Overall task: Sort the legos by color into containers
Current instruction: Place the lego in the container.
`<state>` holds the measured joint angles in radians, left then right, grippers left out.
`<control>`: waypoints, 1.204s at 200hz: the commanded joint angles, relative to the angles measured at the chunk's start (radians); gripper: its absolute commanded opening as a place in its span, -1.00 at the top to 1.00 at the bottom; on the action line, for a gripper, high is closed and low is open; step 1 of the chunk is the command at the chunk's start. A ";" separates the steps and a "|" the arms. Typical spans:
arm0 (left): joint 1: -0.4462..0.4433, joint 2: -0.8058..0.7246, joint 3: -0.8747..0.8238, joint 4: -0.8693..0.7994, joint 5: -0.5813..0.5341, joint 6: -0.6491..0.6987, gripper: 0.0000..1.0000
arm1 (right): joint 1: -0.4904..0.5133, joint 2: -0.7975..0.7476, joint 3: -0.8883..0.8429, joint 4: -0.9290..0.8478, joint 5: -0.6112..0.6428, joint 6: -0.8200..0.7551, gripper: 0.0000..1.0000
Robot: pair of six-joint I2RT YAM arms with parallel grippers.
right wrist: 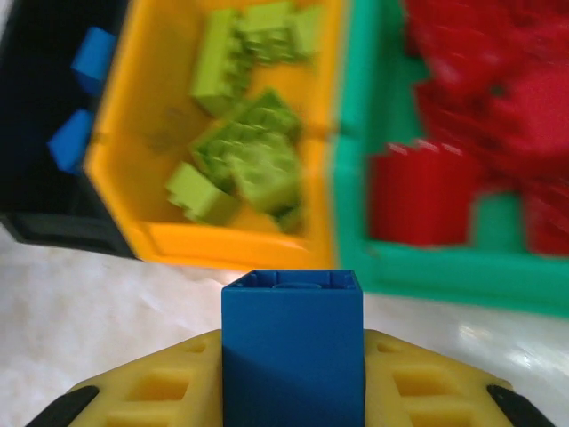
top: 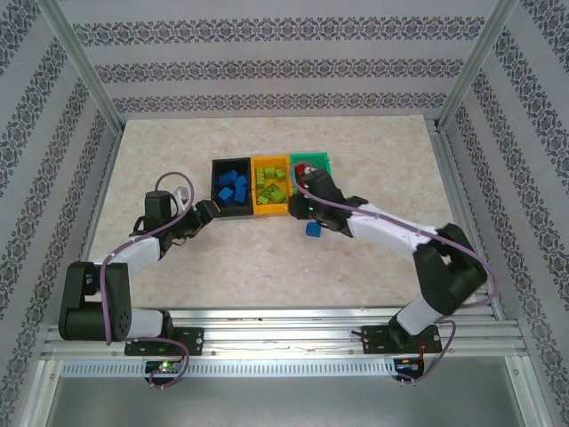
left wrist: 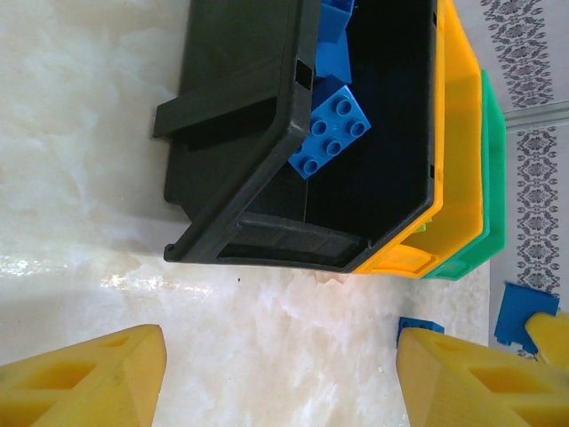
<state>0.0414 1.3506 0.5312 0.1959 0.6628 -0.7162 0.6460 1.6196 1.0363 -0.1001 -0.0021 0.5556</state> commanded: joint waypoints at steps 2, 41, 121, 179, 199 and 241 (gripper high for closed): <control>-0.001 -0.031 -0.007 -0.001 0.015 0.009 -0.38 | 0.053 0.123 0.149 0.035 -0.046 -0.038 0.36; -0.001 -0.078 -0.005 -0.066 0.004 0.029 -0.39 | 0.086 0.306 0.395 0.024 -0.116 -0.045 0.36; -0.001 -0.106 -0.020 -0.090 -0.007 0.034 -0.39 | 0.090 0.498 0.635 -0.036 -0.199 -0.043 0.15; -0.001 -0.100 -0.012 -0.094 -0.004 0.038 -0.39 | 0.088 0.468 0.581 -0.021 -0.187 -0.041 -0.02; -0.001 -0.090 -0.012 -0.083 -0.006 0.037 -0.39 | 0.086 0.428 0.532 -0.004 -0.176 -0.042 -0.02; -0.001 -0.076 -0.008 -0.072 0.004 0.030 -0.39 | 0.082 0.313 0.390 0.015 -0.135 -0.045 -0.03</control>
<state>0.0414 1.2690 0.5190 0.1177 0.6582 -0.7002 0.7353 2.0346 1.4956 -0.1154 -0.1734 0.5201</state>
